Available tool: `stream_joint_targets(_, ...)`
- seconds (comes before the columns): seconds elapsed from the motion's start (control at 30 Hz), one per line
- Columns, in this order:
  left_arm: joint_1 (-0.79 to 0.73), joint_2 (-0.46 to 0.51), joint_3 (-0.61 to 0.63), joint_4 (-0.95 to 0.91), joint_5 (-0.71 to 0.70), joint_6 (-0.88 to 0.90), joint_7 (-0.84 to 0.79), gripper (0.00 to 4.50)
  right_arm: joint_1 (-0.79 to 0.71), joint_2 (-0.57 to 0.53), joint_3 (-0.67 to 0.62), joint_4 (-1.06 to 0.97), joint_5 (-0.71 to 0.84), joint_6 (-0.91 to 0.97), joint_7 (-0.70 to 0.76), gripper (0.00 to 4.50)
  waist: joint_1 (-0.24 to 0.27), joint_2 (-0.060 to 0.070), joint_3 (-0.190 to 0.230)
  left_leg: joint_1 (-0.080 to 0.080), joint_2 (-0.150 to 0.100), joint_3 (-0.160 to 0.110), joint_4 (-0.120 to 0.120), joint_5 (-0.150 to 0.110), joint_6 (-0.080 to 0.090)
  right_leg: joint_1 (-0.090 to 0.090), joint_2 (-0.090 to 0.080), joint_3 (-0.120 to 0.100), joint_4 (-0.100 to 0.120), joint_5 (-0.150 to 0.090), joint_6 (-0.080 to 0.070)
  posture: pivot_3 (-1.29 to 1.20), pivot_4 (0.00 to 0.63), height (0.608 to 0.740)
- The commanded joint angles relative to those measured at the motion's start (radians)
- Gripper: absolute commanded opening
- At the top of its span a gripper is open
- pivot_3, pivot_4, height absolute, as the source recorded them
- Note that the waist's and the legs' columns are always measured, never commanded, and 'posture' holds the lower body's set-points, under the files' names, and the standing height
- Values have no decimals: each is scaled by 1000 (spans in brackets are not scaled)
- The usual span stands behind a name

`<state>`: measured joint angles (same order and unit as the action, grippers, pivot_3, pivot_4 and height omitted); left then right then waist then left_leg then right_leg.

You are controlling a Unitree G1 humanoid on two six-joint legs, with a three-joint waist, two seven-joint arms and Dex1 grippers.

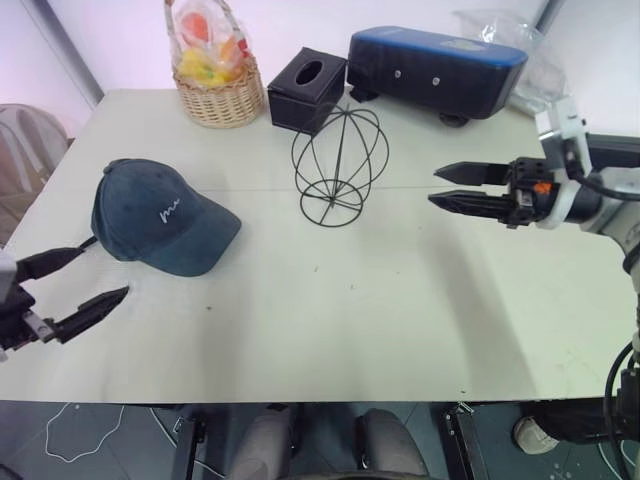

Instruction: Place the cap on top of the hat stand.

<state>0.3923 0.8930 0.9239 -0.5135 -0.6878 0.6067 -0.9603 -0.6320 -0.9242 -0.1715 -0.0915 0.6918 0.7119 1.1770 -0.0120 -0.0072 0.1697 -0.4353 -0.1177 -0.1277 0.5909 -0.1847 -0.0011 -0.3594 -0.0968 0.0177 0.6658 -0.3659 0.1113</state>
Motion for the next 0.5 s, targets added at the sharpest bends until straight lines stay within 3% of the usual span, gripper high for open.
stream_joint_targets(0.03, -6, 7, 15, -17, -3, -6, 0, 4500, -5, -25, -37, -22, 10, -15, 11, 2371, 0, 0, 0, 0, 0, 0, 0, 0, 0, 0, 0, 0, 0, 0, 0, 0, 150, 740)
stream_joint_targets(0.5, -35, 2, 15, -16, -24, 10, 12, 4500, -22, -22, -23, -11, 1, -19, 12, 2371, 0, 0, 0, 0, 0, 0, 0, 0, 0, 0, 0, 0, 0, 0, 0, 0, 150, 740)
